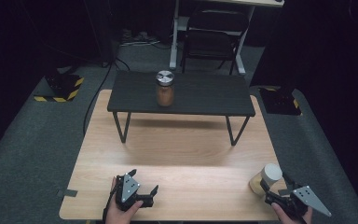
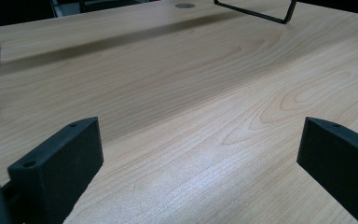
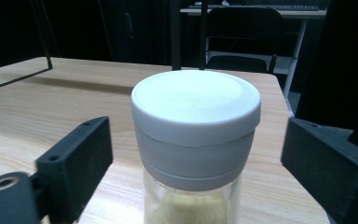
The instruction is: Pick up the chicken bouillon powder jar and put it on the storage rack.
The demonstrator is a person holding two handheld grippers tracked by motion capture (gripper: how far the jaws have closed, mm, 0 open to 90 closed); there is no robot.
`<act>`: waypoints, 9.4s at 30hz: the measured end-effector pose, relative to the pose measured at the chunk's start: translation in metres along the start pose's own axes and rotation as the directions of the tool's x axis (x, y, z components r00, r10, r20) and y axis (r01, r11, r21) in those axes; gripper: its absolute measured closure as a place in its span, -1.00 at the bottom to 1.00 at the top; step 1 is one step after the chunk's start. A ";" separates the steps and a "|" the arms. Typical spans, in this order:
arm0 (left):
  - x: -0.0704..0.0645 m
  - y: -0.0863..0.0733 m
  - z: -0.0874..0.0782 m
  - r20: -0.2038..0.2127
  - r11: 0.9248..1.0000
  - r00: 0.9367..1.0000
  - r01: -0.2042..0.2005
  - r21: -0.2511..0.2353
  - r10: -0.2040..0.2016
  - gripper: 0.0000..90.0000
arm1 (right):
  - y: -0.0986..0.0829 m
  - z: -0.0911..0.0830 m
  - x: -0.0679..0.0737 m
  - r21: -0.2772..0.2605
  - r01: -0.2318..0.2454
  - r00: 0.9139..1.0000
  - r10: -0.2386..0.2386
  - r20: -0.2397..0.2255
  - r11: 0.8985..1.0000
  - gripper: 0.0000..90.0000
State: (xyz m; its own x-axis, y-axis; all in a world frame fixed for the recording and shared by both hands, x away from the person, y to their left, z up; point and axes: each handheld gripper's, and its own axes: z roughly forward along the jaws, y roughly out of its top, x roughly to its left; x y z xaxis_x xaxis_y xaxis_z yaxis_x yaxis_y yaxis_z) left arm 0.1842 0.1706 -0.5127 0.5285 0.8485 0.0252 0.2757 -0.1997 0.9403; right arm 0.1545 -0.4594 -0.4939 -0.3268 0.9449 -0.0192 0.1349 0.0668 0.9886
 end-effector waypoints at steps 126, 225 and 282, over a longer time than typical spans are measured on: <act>0.012 -0.004 -0.003 0.028 0.998 0.997 0.067 -0.018 -0.067 -0.99 | 0.154 0.123 0.099 -0.107 0.022 0.983 -0.041 -0.182 0.994 -0.24; 0.025 -0.008 -0.006 0.057 0.994 0.993 0.110 -0.029 -0.108 -0.99 | 0.232 0.233 0.112 -0.108 0.022 0.994 -0.033 -0.108 0.994 -0.24; 0.022 -0.007 -0.005 0.046 0.995 0.995 0.093 -0.026 -0.092 -0.99 | 0.214 0.201 0.100 -0.136 0.023 0.978 -0.051 -0.200 0.990 -0.99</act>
State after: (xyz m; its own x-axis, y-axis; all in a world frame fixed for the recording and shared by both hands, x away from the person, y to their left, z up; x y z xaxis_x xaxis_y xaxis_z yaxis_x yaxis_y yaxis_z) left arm 0.1902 0.1930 -0.5173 0.5378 0.8396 -0.0768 0.3025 -0.1072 0.9471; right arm 0.3385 -0.2866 -0.3141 -0.5136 0.8571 -0.0389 -0.0016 0.0444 0.9990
